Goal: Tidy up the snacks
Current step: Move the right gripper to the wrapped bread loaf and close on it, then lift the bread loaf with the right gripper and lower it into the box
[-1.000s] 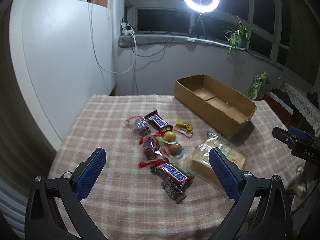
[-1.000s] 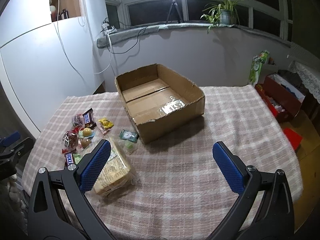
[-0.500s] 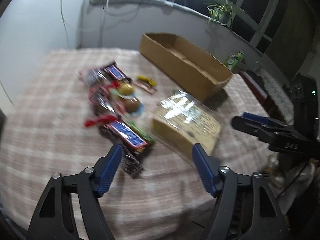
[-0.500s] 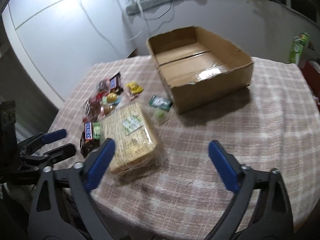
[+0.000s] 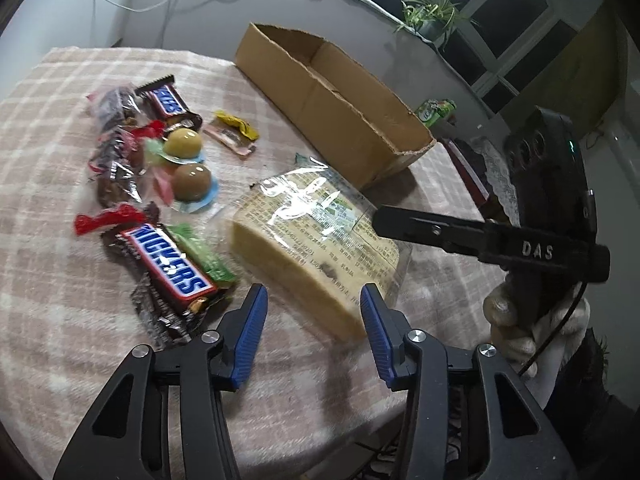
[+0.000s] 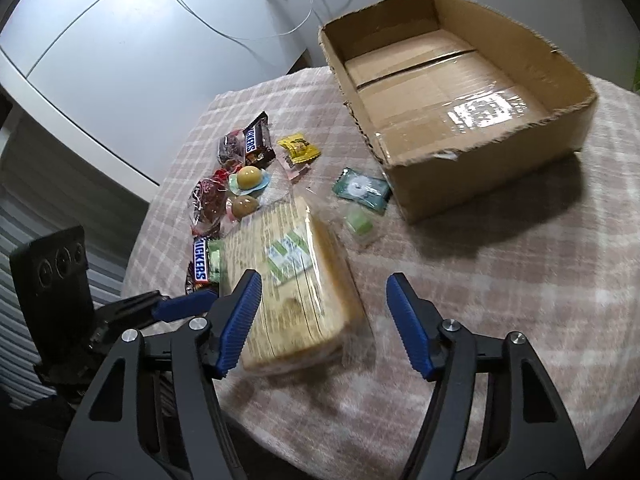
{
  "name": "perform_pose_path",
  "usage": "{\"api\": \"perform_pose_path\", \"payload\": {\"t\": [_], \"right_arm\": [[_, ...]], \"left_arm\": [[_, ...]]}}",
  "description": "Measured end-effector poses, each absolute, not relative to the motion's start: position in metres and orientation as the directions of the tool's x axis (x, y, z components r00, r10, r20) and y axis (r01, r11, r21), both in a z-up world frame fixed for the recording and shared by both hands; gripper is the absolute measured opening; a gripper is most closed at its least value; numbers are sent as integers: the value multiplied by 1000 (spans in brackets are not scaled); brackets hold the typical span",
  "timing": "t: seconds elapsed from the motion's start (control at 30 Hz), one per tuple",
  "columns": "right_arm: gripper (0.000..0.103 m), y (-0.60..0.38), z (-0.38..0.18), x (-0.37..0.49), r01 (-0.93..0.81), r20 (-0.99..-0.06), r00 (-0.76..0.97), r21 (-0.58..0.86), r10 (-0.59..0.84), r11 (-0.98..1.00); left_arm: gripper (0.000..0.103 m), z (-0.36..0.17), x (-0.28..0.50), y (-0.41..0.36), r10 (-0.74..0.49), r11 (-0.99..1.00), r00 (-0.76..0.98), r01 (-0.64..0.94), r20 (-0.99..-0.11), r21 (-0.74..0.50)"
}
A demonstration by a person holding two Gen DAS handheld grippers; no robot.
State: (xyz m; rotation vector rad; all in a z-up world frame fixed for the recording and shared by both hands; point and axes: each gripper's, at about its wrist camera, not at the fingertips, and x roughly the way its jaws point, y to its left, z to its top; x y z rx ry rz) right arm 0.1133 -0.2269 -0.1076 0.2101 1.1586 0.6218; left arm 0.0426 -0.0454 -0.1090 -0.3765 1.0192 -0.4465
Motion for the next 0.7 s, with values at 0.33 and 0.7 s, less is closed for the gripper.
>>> {"api": "perform_pose_path", "payload": {"t": [0.33, 0.7], "right_arm": [[56, -211, -122, 125, -361, -786, 145, 524, 602, 771], [56, -207, -118, 123, -346, -789, 123, 534, 602, 771]], "left_arm": [[46, -116, 55, -47, -538, 836, 441, 176, -718, -519], [44, -104, 53, -52, -517, 852, 469, 199, -716, -485]]}}
